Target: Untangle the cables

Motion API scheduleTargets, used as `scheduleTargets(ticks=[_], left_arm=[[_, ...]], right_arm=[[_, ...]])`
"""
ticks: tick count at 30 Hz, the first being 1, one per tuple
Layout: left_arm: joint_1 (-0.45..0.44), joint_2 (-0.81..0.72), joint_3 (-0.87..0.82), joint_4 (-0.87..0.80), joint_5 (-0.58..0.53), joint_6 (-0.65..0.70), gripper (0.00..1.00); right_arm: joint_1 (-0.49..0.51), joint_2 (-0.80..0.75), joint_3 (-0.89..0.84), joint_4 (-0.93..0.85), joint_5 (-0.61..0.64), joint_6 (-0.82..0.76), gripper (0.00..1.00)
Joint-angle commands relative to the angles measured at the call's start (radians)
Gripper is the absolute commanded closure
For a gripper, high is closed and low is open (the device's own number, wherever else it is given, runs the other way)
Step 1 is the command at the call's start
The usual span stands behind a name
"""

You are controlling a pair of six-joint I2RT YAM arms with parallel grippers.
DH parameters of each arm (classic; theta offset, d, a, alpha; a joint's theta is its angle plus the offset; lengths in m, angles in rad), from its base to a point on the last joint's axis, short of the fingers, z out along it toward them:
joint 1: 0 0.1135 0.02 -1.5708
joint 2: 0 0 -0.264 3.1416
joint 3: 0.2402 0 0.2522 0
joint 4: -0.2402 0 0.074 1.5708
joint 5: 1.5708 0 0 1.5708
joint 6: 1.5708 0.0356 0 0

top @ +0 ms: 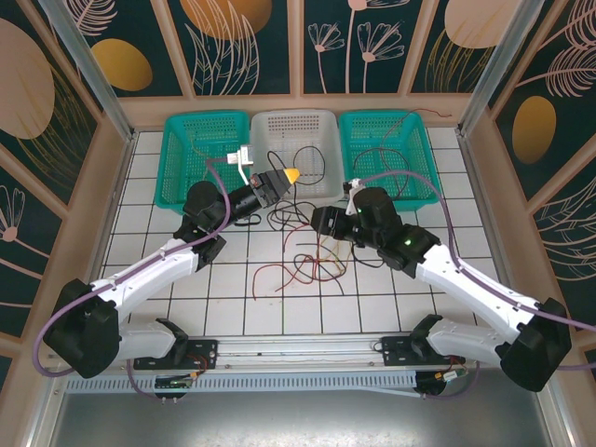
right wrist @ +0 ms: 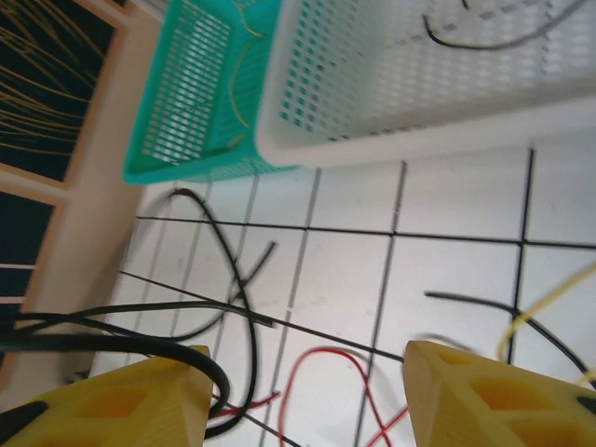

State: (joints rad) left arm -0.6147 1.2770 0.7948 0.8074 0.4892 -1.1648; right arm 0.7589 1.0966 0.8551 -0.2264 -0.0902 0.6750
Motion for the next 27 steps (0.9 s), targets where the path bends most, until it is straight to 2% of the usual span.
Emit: scheduleTargets(ticks=[1,9,16,21,27], left_arm=[[0.010,-0.042,0.052,0.011,0.020,0.000,1.00],[0.042,-0.085,0.082,-0.084,0.011,0.057,1.00],[0.077,-0.130,0.108,-0.193,-0.001,0.127,1.00],[0.087,-0.149,0.162,-0.305,-0.017,0.202,1.00],[0.093,-0.144,0.232,-0.407,-0.037,0.262,1.00]], right_arm=[[-0.007,0.007,-0.058,-0.061,0.052,0.033,0.46],[-0.027,0.026,-0.157,-0.092,0.079,0.085,0.49],[-0.074,0.061,-0.167,-0.132,0.088,0.079,0.52],[-0.079,0.055,-0.172,-0.124,0.096,0.080,0.60],[-0.071,0.066,-0.146,-0.152,0.122,0.076,0.61]])
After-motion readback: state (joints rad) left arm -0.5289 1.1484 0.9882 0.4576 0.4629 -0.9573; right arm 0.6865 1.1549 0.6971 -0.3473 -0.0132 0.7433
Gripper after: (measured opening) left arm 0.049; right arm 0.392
